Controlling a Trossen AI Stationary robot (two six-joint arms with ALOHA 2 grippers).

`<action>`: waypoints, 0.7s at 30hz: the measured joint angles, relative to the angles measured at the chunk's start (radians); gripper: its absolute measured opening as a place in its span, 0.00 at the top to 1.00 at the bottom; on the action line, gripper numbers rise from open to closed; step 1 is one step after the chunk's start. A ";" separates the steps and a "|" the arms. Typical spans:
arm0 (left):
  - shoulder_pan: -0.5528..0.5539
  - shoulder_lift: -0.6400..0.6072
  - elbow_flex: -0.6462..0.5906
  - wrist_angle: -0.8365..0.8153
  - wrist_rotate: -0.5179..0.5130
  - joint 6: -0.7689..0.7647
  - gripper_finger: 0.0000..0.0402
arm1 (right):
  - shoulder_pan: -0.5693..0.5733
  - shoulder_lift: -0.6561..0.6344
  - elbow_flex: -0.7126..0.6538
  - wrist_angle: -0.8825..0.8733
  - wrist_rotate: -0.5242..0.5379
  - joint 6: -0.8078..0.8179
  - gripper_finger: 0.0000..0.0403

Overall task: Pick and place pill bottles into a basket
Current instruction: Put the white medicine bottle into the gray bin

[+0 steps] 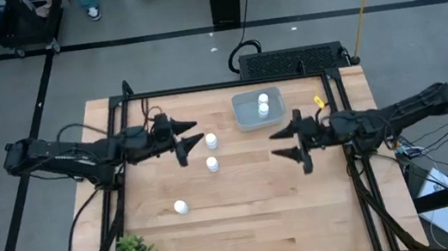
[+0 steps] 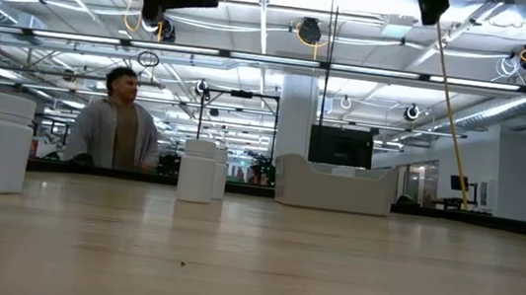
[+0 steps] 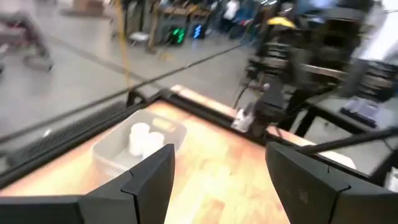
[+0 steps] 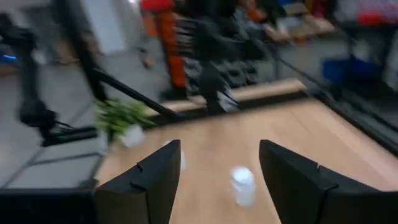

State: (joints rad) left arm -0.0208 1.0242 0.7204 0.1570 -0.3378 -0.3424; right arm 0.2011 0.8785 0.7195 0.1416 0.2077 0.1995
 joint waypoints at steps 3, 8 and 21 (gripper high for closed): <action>0.044 0.050 0.104 -0.181 0.000 -0.020 0.36 | 0.054 -0.011 -0.068 0.188 0.000 -0.065 0.48; 0.124 0.143 0.267 -0.400 0.013 -0.083 0.36 | 0.106 -0.066 -0.129 0.390 0.000 -0.118 0.47; 0.374 0.471 0.530 -0.723 0.212 -0.117 0.36 | 0.201 -0.133 -0.154 0.422 0.001 -0.182 0.47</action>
State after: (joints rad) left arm 0.3532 1.4952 1.2505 -0.5658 -0.1263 -0.4591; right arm 0.4021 0.7451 0.5655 0.5640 0.2089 0.0179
